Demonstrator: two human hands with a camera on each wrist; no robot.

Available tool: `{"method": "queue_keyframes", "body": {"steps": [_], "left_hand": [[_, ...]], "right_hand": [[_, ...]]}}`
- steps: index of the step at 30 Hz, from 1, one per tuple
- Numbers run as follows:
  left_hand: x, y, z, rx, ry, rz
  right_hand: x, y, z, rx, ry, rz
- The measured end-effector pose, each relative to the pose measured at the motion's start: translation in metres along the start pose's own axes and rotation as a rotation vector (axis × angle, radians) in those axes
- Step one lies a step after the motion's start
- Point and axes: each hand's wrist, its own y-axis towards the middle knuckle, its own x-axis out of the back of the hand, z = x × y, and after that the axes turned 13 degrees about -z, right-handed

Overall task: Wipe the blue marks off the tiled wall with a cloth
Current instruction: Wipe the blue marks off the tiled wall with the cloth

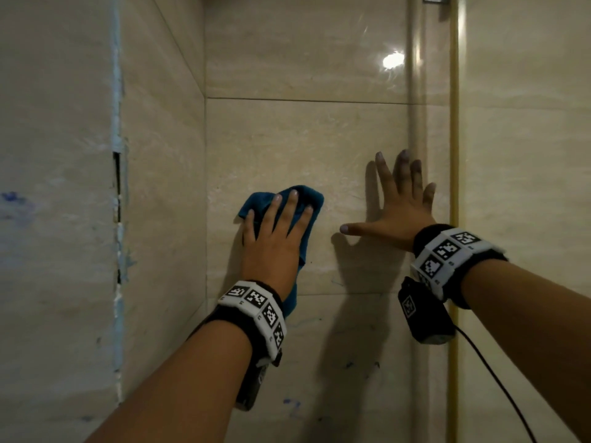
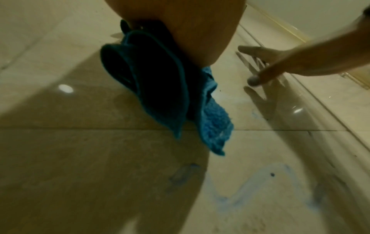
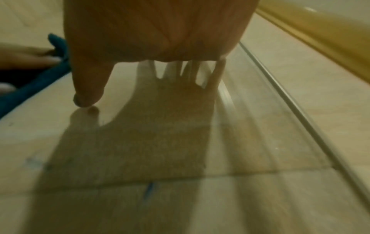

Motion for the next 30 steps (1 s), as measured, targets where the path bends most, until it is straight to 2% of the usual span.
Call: {"method": "queue_keyframes", "body": {"steps": [5, 9, 16, 21, 26, 30], "left_hand": [[0.002, 0.001, 0.002, -0.003, -0.019, -0.003], [0.003, 0.005, -0.006, 0.040, -0.038, -0.024], [-0.003, 0.001, -0.033, -0.194, -0.015, 0.014], [-0.001, 0.005, -0.023, -0.215, 0.014, -0.027], [0.003, 0.011, -0.031, -0.121, 0.033, -0.007], [-0.007, -0.007, -0.034, -0.234, 0.044, 0.051]], "right_hand": [[-0.018, -0.028, -0.008, 0.059, -0.108, 0.027], [-0.022, -0.029, -0.011, 0.048, -0.117, 0.050], [-0.028, -0.028, -0.009, 0.034, -0.099, 0.020], [-0.027, -0.028, -0.007, 0.024, -0.090, 0.028], [-0.027, -0.029, -0.005, 0.012, -0.078, 0.041], [-0.026, -0.031, -0.005, 0.010, -0.077, 0.044]]}}
